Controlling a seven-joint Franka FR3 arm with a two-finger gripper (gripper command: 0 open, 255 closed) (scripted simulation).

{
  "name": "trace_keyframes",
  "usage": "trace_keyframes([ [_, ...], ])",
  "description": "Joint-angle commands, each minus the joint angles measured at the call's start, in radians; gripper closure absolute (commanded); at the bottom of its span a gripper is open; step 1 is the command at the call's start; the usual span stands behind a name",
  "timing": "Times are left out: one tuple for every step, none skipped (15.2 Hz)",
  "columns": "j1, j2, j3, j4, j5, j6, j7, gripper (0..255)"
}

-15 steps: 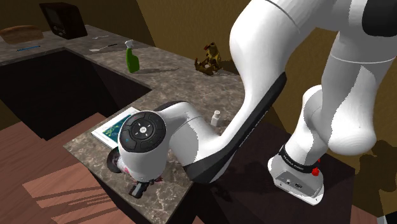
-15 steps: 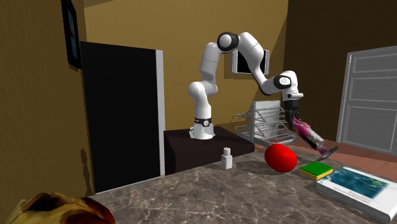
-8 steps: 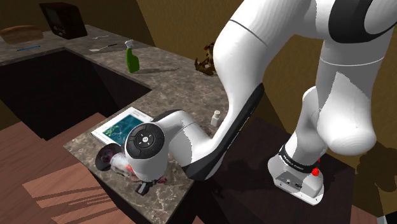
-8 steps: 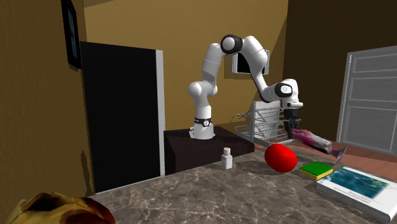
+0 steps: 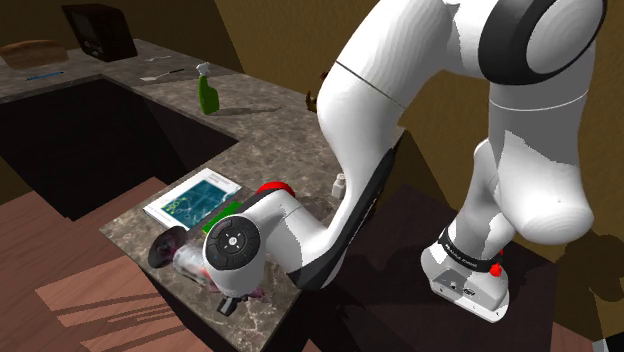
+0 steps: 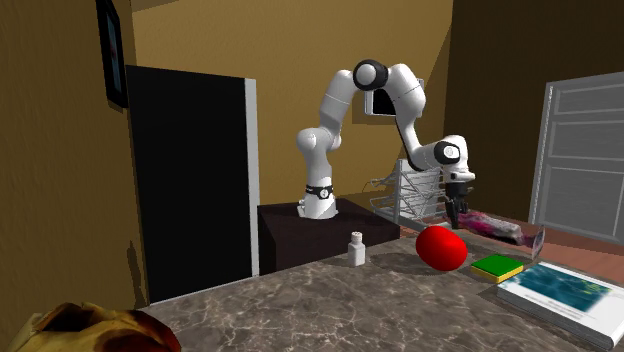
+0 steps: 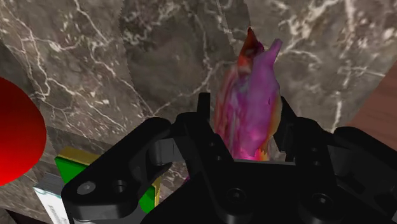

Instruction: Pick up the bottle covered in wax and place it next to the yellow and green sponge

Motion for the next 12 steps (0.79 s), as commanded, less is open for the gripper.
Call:
trace_keyframes([
  [0.007, 0.020, -0.012, 0.007, -0.020, 0.013, 0.016, 255],
  [0.007, 0.020, -0.012, 0.007, -0.020, 0.013, 0.016, 255],
  [0.007, 0.020, -0.012, 0.007, -0.020, 0.013, 0.016, 255],
  [0.007, 0.020, -0.012, 0.007, -0.020, 0.013, 0.016, 255],
  [0.007, 0.020, -0.012, 0.007, -0.020, 0.013, 0.016, 255],
  [0.007, 0.020, -0.012, 0.007, -0.020, 0.013, 0.016, 255],
  [0.007, 0.020, -0.012, 0.007, -0.020, 0.013, 0.016, 255],
  [0.007, 0.020, -0.012, 0.007, -0.020, 0.013, 0.016, 255],
  [0.007, 0.020, -0.012, 0.006, -0.020, 0.013, 0.016, 0],
  [0.007, 0.020, -0.012, 0.006, -0.020, 0.013, 0.016, 0],
  [0.007, 0.020, -0.012, 0.006, -0.020, 0.013, 0.016, 0],
  [0.007, 0.020, -0.012, 0.006, -0.020, 0.013, 0.016, 0],
])
